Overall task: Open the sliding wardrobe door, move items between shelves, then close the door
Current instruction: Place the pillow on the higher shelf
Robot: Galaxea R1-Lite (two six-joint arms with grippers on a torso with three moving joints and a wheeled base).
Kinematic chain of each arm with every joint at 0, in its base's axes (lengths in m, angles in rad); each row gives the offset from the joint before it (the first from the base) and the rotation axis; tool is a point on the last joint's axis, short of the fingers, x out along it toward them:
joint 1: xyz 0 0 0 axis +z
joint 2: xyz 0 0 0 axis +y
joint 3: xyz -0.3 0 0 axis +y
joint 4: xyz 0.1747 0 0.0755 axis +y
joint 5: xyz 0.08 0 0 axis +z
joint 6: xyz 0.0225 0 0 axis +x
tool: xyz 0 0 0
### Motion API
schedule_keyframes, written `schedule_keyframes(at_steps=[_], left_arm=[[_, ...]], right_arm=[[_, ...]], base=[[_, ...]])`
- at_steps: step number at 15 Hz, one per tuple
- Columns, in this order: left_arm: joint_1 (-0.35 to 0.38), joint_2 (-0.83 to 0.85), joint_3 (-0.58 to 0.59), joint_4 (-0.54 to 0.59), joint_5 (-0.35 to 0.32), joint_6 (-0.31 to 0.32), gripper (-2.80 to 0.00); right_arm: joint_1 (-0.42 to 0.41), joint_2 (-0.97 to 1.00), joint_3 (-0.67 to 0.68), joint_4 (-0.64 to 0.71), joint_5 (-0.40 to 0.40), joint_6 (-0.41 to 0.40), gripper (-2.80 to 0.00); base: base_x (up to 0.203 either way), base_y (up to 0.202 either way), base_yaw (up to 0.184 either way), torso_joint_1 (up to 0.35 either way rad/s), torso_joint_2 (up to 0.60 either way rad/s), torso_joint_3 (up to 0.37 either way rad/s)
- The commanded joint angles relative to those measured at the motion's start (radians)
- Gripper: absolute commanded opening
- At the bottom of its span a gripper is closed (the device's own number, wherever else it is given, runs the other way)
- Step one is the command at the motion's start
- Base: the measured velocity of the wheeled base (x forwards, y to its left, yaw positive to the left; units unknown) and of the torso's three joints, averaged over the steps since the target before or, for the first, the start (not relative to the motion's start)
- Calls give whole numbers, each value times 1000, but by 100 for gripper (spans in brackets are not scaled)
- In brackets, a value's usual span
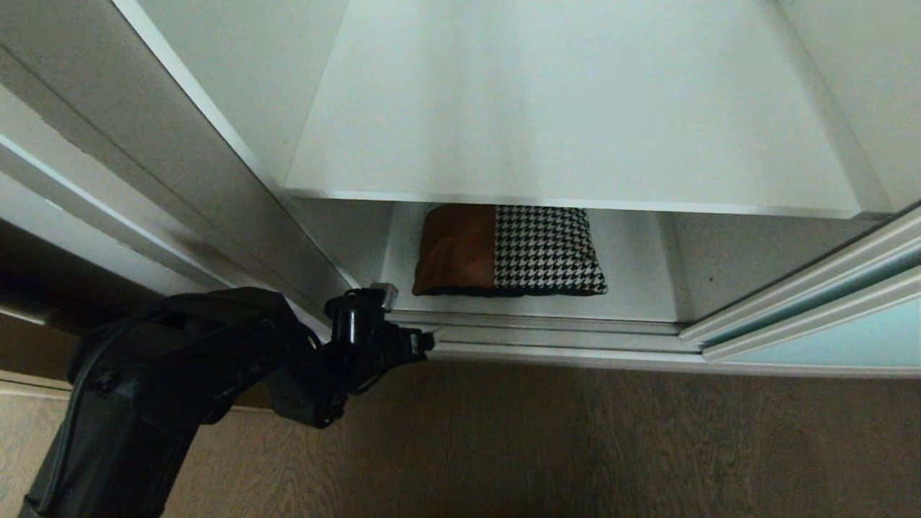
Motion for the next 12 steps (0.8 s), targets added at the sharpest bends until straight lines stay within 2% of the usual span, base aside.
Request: schedule_keyframes(at_steps=[1, 8, 12], left_arm=[[6, 25, -23, -8, 0, 22, 0], [19, 47, -140, -12, 7, 75, 0], [18, 140, -196, -69, 6, 119, 0]], right_arm=[[1, 0, 2, 0, 0, 0, -280], [0, 0, 0, 0, 0, 0, -280], [0, 0, 2, 0, 0, 0, -280]], base=[[0, 0, 0, 0, 0, 0], [0, 0, 0, 0, 0, 0], [0, 0, 0, 0, 0, 0]])
